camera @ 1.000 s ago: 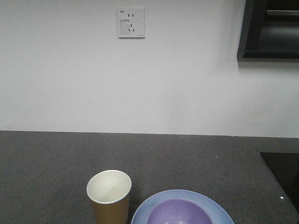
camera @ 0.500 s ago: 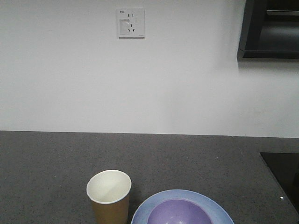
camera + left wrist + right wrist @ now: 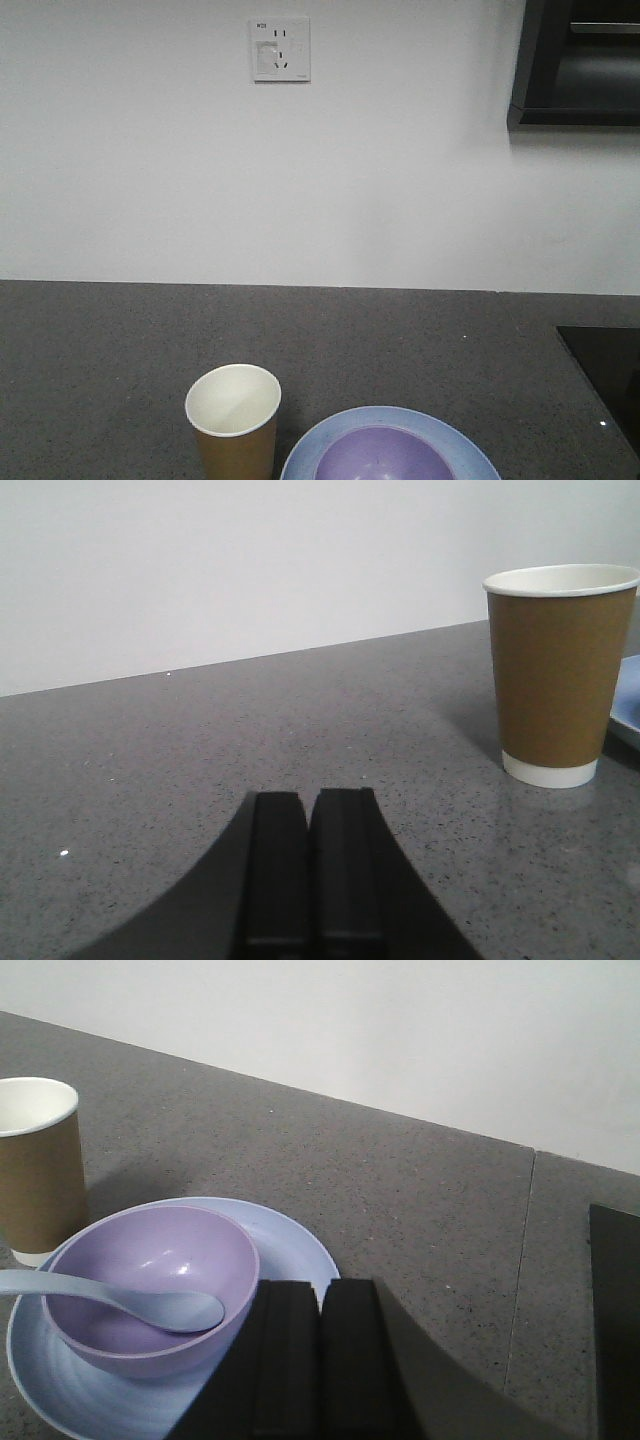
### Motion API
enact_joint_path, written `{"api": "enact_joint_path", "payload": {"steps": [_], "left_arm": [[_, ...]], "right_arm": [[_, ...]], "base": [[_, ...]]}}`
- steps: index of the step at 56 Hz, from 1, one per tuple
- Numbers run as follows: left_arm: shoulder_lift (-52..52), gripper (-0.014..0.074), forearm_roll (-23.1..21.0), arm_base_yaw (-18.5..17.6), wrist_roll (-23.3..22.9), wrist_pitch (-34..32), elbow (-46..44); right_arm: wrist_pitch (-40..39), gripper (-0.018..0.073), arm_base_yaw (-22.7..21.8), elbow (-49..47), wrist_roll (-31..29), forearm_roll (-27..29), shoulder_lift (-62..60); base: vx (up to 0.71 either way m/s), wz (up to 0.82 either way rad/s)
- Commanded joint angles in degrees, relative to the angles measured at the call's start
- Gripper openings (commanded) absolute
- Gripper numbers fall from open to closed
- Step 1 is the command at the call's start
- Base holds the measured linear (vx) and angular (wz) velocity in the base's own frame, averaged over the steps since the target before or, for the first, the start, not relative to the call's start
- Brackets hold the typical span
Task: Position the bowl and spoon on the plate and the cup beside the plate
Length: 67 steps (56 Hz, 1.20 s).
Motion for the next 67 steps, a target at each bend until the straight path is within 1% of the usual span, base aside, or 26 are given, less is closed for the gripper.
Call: {"api": "enact_joint_path", "payload": {"steps": [1, 36, 40, 44, 48, 54, 60, 67], "left_arm": [[-1.0, -0.0006, -0.2, 0.1, -0.5, -4.4, -1.4], [-1.0, -0.0006, -0.2, 0.1, -0.5, -4.4, -1.4], [-1.0, -0.0006, -0.2, 0.1, -0.5, -4.4, -1.4], [-1.0, -0.0006, -0.2, 0.1, -0.5, -4.4, -1.4], [-1.0, -0.0006, -0.2, 0.1, -0.5, -4.4, -1.4], [-1.0, -0.0006, -0.2, 0.1, -0.5, -4.4, -1.4], [-1.0, -0.0006, -0.2, 0.1, -0.5, -4.4, -1.4], [-1.0, -0.0006, -0.2, 0.1, -0.5, -4.4, -1.4]], "right_arm": [[-5.0, -0.0008, 0.0, -1.7, -0.7, -0.1, 0.3], [-5.0, -0.0008, 0.0, -1.7, -0.7, -0.2, 0.3], [-5.0, -0.0008, 0.0, -1.7, 0.3, -0.4, 0.3], [-5.0, -0.0008, -0.4, -1.7, 1.8, -2.3, -0.1], [-5.8, -0.0008, -1.7, -0.6, 4.9, -4.6, -1.6], [-9.0, -0.0008, -5.5, 3.8, 10.8, -7.9, -5.7], [-13.3, -0.0008, -10.4, 10.5, 15.0, -8.5, -11.9], [-17.6, -0.0008, -14.7, 18.9, 17.0, -8.5, -19.7]], "base": [[0.00, 0.00], [0.00, 0.00], [0.00, 0.00], [0.00, 0.00], [0.00, 0.00], [0.00, 0.00], [0.00, 0.00], [0.00, 0.00]]}}
